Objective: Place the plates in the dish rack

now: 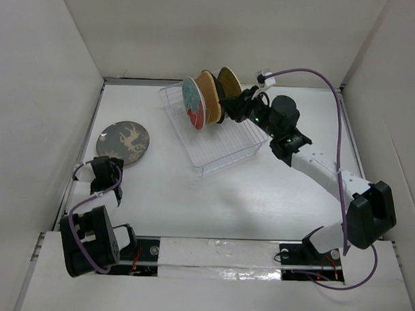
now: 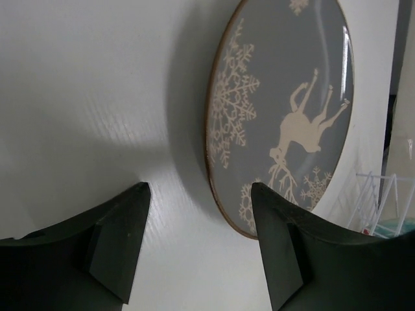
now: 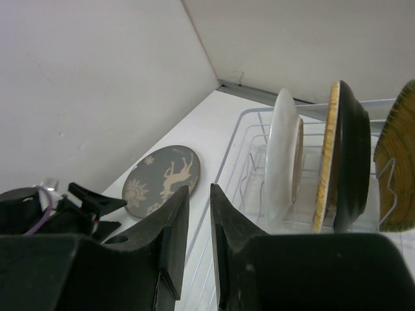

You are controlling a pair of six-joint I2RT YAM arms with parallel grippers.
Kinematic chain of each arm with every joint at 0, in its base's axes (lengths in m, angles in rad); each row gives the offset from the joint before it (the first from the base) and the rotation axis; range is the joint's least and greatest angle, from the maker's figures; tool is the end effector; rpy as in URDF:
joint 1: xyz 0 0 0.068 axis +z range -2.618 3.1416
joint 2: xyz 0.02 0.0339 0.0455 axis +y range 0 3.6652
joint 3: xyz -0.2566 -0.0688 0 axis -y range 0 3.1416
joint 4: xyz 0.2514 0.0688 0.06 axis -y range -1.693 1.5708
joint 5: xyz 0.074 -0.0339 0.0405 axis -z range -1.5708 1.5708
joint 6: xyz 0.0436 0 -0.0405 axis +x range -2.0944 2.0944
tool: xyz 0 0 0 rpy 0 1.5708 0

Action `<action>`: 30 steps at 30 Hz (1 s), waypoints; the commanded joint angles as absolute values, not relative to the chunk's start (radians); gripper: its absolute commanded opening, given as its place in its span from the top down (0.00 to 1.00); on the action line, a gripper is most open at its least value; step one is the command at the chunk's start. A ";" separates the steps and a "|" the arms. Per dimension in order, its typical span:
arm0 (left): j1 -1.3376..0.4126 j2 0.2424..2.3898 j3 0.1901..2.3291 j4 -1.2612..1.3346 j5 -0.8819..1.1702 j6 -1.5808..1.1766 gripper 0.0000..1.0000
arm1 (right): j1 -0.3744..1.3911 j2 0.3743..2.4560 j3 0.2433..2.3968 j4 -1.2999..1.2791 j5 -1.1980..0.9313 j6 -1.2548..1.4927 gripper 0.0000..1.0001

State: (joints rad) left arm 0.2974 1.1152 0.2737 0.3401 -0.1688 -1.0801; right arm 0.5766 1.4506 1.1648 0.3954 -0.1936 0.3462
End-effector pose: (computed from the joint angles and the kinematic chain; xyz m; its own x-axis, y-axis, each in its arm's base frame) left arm 0.2100 0.0720 0.1402 0.1625 -0.8596 -0.4845 -0.6078 0.2996 -0.7354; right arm 0.3001 0.2052 0.3677 -0.1497 0.2999 -0.9422 -0.6852 0.6555 0.3175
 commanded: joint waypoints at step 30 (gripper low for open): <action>0.341 1.335 0.074 1.095 0.080 -1.186 1.00 | 0.471 1.407 1.094 0.606 -0.475 0.526 0.72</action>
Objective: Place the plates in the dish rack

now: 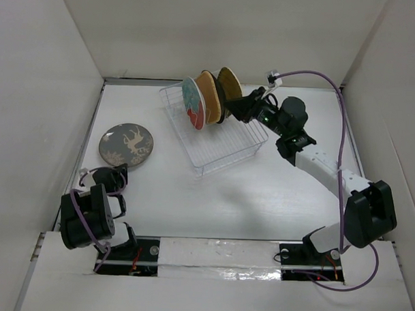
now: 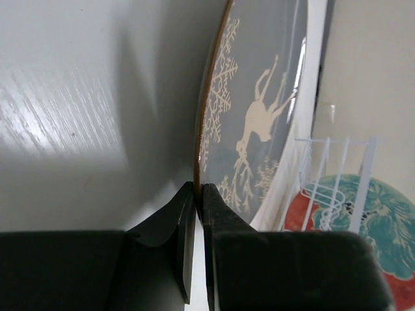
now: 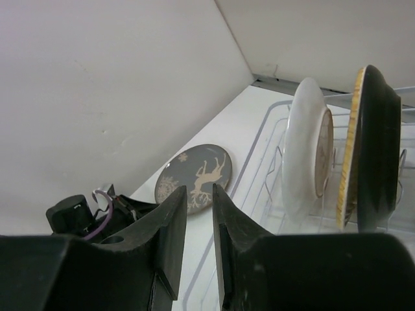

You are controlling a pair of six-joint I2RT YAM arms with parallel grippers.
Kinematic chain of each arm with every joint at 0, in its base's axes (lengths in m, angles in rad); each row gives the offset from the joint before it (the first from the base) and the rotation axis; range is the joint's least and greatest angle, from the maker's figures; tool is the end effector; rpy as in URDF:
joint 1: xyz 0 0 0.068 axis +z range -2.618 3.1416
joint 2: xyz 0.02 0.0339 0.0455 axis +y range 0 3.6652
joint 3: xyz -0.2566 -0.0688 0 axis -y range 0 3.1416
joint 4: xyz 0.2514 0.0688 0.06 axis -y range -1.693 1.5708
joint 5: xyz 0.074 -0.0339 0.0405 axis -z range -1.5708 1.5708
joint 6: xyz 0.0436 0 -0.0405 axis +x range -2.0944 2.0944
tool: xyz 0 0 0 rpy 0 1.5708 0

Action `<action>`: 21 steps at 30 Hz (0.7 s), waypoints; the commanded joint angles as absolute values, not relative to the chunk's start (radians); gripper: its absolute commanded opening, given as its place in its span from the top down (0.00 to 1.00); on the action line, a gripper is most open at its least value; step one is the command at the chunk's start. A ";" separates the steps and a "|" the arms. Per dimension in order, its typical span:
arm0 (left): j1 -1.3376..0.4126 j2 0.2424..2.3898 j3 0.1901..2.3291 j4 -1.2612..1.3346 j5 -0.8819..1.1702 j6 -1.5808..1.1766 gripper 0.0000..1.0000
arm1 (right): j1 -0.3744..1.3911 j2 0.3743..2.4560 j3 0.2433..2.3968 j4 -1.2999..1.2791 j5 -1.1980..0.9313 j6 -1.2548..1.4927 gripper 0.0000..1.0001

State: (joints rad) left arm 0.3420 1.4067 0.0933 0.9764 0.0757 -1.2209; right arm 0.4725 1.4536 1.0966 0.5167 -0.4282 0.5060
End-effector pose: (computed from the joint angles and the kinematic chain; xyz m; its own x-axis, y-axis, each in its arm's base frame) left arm 0.1999 0.0676 0.1000 0.1442 -0.9430 -0.3000 -0.3842 0.2261 -0.8951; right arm 0.3112 0.1794 0.3548 -0.2537 0.3655 -0.8956 -0.7501 0.5103 0.4208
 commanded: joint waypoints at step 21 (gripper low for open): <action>0.341 0.646 0.080 0.837 0.179 -1.169 1.00 | 0.698 1.581 1.310 0.391 -0.474 0.407 0.33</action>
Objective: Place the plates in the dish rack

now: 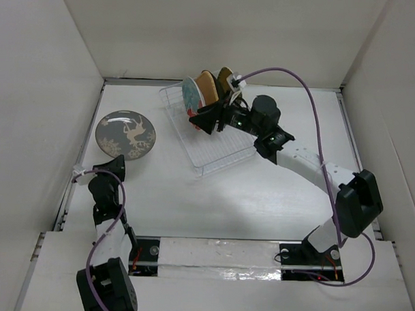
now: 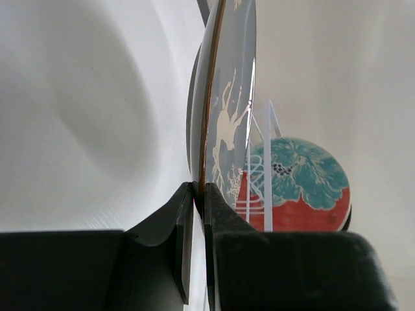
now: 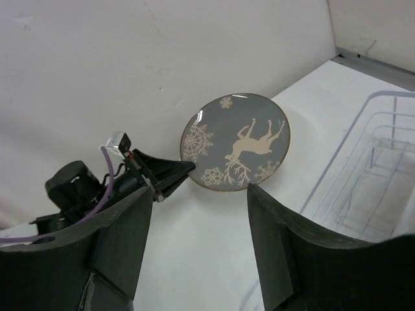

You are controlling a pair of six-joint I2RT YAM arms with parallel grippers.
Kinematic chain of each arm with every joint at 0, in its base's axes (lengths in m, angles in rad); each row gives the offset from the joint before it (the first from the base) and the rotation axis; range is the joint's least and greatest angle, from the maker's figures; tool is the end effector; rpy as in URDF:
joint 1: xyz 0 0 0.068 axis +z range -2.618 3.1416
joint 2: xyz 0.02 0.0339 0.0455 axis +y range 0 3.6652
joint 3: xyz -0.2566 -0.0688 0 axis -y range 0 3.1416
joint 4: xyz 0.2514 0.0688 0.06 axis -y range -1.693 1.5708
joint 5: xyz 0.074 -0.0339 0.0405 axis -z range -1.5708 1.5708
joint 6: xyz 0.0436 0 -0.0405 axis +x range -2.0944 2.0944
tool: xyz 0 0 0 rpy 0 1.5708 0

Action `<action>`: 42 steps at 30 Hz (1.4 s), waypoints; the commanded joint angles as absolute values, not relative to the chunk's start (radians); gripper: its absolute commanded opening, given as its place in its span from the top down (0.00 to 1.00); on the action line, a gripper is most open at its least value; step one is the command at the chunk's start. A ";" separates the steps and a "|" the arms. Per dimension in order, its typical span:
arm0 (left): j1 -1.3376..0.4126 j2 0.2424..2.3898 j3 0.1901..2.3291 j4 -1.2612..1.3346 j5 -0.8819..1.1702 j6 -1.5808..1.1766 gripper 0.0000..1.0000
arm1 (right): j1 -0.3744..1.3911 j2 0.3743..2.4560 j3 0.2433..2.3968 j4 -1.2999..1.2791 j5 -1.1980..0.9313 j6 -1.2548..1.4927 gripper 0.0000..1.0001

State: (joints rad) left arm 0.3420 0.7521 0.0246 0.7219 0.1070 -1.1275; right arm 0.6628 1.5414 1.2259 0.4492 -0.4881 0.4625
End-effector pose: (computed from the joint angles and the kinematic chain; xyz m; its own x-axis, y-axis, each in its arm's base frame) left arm 0.1689 0.0552 0.1658 0.2081 -0.8793 -0.4284 -0.1046 0.4154 -0.9036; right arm 0.2882 0.2509 0.3640 -0.3119 0.2564 -0.9148 -0.8611 0.3305 0.3863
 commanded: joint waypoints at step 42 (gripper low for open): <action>0.322 0.517 0.423 0.550 0.766 -1.002 1.00 | 0.658 1.905 1.523 0.486 -0.739 0.595 1.00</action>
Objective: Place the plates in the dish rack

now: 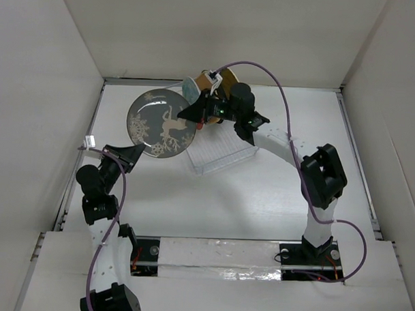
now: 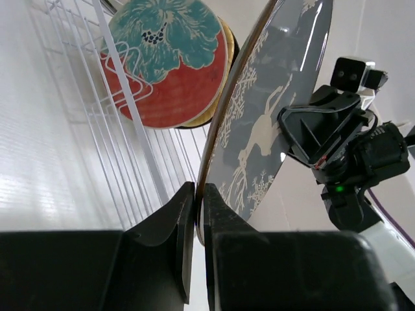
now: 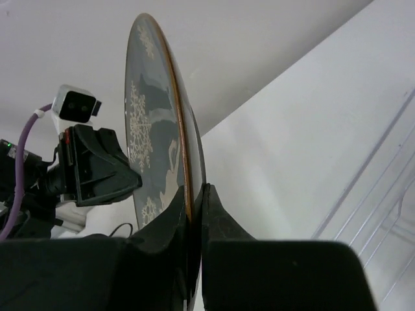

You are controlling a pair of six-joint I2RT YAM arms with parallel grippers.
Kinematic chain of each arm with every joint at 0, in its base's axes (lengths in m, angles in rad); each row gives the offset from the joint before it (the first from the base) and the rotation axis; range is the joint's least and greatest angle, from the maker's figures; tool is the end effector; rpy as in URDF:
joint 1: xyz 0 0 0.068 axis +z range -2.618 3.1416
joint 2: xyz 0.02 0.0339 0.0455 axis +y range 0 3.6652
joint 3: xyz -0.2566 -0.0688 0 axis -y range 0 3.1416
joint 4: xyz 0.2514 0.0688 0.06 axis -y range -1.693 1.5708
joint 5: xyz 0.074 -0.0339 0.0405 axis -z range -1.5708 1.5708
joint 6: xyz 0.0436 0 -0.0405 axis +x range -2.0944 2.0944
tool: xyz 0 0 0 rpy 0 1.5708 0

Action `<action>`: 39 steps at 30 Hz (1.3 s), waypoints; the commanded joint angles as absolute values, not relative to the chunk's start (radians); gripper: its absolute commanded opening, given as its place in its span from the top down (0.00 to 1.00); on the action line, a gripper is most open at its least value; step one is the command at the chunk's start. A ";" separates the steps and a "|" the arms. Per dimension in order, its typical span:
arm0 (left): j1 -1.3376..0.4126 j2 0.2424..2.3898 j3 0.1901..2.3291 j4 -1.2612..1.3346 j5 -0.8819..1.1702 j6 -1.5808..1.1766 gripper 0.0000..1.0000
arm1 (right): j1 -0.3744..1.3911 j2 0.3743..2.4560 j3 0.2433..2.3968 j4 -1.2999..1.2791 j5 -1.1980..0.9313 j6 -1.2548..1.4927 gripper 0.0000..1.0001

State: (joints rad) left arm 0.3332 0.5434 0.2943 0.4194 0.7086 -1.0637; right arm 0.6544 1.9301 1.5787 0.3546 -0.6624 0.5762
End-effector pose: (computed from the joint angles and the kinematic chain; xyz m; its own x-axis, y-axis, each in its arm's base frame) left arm 0.1646 0.0269 0.2605 -0.2350 -0.7837 -0.5750 0.3137 0.4988 -0.8080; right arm 0.3608 0.3106 0.3239 -0.5252 0.1385 -0.8396 -0.8130 0.2096 0.5432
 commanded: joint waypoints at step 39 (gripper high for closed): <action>0.091 0.485 0.591 -0.089 0.413 -0.413 0.01 | 0.781 2.138 2.207 -0.031 0.535 -0.034 1.00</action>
State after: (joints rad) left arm 0.0986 0.5041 0.5720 -0.0834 0.4351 -0.4541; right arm 0.7589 2.1384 2.1208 -0.1104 0.4541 0.0166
